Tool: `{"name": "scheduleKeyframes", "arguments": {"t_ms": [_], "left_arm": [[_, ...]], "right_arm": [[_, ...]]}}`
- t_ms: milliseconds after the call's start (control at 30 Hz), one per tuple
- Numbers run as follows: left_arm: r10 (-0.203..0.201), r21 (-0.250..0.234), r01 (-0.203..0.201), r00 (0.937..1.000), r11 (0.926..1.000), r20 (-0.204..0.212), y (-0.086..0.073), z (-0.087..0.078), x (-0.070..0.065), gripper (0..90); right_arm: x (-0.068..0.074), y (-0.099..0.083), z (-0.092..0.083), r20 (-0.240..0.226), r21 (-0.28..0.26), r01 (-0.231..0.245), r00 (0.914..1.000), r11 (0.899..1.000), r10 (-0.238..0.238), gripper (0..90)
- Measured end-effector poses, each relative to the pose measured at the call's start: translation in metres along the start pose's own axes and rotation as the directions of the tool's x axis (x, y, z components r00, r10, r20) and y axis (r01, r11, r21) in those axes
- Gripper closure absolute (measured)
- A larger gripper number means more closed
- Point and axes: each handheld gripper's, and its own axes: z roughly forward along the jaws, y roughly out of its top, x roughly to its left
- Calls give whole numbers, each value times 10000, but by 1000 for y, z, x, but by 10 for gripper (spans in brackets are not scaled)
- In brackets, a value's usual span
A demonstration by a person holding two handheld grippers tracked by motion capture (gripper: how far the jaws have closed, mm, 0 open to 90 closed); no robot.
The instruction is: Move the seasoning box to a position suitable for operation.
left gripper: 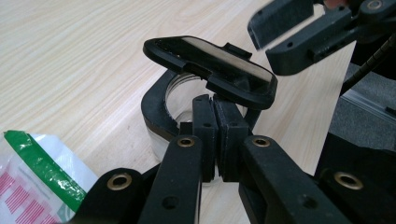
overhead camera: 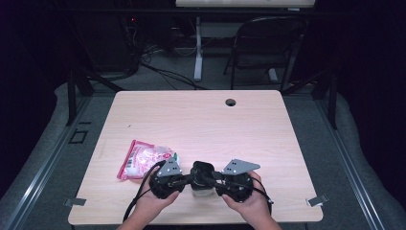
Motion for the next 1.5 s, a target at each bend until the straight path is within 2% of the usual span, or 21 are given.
{"name": "scheduleKeyframes", "arguments": {"t_ms": [200,633,833,967,1000,1067,1167,1233,1500], "left_arm": [[51,-4,-51,10000,10000,-82,5,0,-1,878],[74,20,-73,9998,10000,-165,11,0,-2,868],[-7,-3,7,9997,10000,-256,15,0,-1,856],[-115,-73,114,9998,9999,-140,17,-1,0,834],[-87,-134,85,9999,9999,-114,19,-2,0,832],[-13,-156,11,9999,9999,-123,21,-2,-1,826],[36,-167,-39,9997,9999,-232,21,-2,-1,807],[96,-98,-100,9989,9999,-463,20,-1,1,779],[-285,148,299,9955,9994,-901,14,12,14,714]], "right_arm": [[6,1,0,34,52,247,9997,9997,-247,705],[15,1,1,184,93,579,9981,9983,-580,608],[20,2,1,609,38,755,9953,9971,-756,566],[24,3,1,765,168,974,9922,9951,-984,563],[27,4,4,972,288,1203,9877,9923,-1226,563],[29,4,6,1087,321,1225,9861,9919,-1253,565],[29,4,7,1271,314,1282,9832,9913,-1311,590],[28,4,6,1232,259,1245,9842,9919,-1268,598],[26,2,3,1060,99,1093,9883,9940,-1098,633]]}}
